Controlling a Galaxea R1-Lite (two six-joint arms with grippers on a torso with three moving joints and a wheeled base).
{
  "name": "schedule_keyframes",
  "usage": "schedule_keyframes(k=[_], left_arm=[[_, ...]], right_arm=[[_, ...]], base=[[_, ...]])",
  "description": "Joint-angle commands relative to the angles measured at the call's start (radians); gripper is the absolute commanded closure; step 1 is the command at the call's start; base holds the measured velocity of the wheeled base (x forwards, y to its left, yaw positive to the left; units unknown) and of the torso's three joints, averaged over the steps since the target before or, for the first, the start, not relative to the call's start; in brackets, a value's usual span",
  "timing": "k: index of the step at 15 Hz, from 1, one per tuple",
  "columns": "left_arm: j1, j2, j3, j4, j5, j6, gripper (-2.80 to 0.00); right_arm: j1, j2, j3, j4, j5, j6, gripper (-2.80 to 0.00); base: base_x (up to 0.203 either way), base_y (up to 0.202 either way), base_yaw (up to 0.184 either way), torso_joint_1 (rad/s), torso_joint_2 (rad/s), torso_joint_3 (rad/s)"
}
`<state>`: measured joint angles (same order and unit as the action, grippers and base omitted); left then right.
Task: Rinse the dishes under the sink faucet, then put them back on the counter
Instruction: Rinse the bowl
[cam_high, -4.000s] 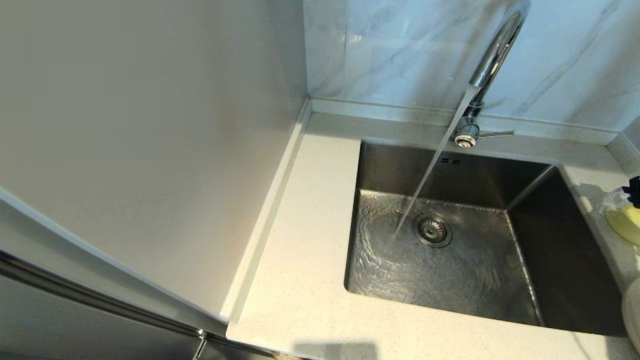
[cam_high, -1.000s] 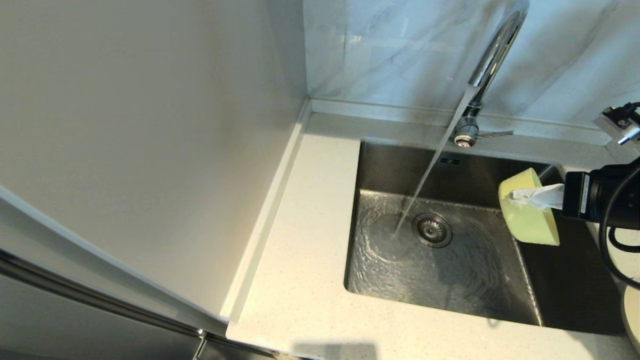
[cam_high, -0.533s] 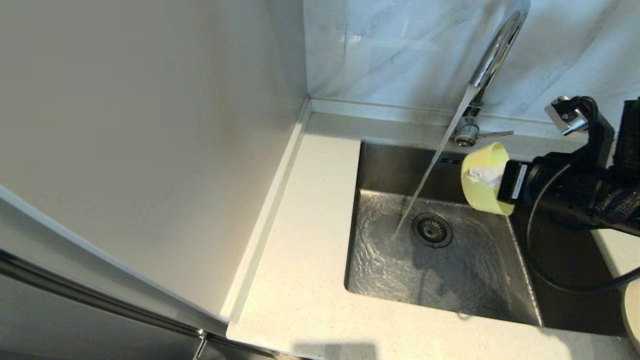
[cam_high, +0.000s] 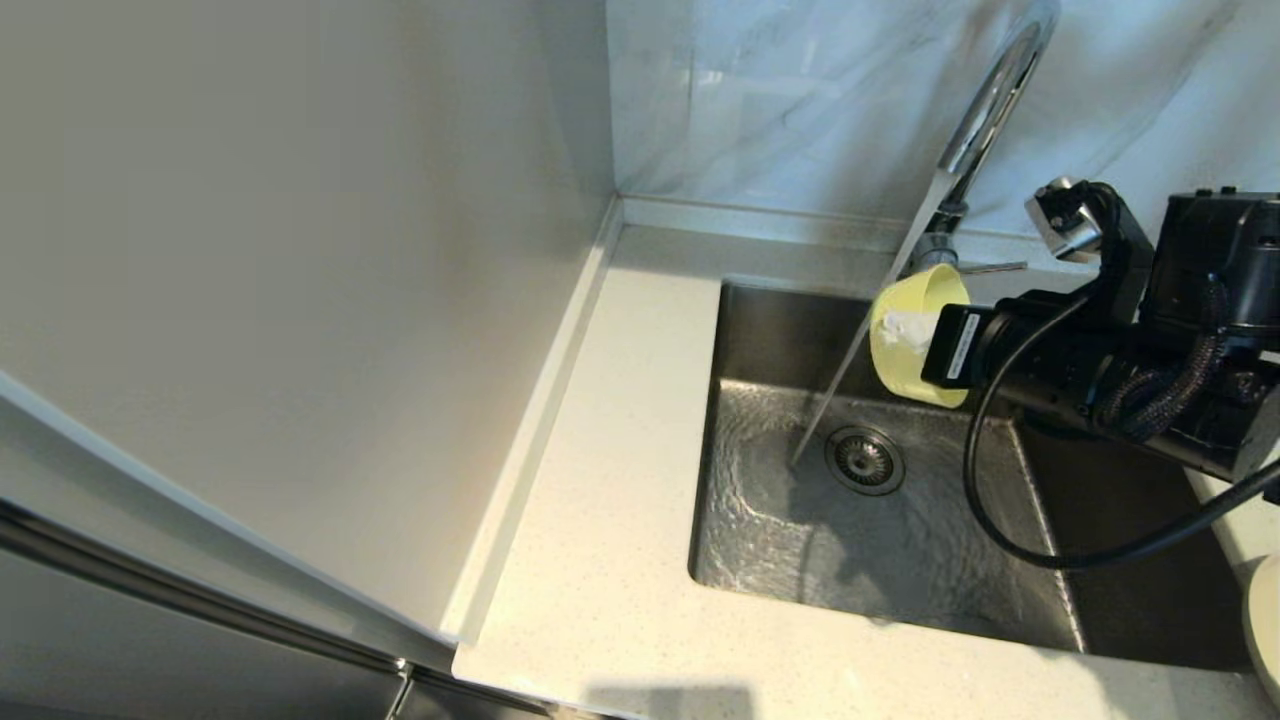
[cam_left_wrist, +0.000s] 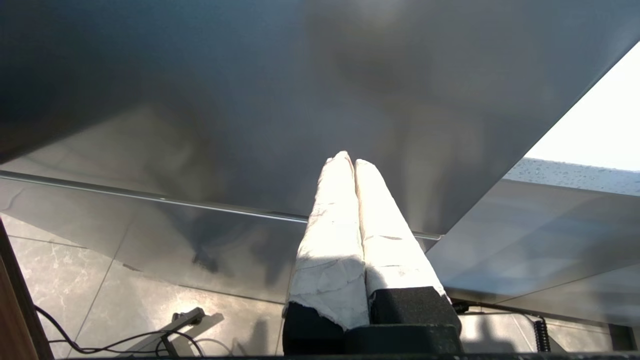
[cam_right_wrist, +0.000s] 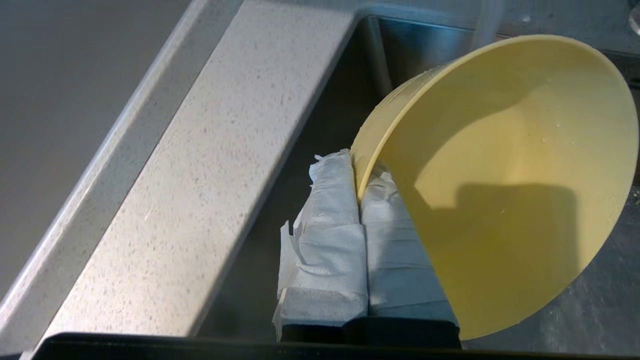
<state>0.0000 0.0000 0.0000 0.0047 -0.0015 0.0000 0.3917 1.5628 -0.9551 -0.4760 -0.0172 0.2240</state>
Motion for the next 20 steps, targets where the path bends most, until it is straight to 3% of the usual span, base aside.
schedule_keyframes(k=[1,5,20], left_arm=[[0.0,0.0,0.0,0.0,0.0,0.0,0.0],[0.0,0.0,0.0,0.0,0.0,0.0,0.0],[0.0,0.0,0.0,0.0,0.0,0.0,0.0]], right_arm=[[0.011,0.036,-0.012,-0.016,-0.019,0.002,0.0],[0.012,0.077,-0.036,-0.073,-0.082,0.004,0.0],[0.04,0.115,-0.059,-0.084,-0.108,-0.004,0.0]], base=[[0.0,0.0,0.0,0.0,0.0,0.0],[0.0,0.0,0.0,0.0,0.0,0.0],[0.0,0.0,0.0,0.0,0.0,0.0]])
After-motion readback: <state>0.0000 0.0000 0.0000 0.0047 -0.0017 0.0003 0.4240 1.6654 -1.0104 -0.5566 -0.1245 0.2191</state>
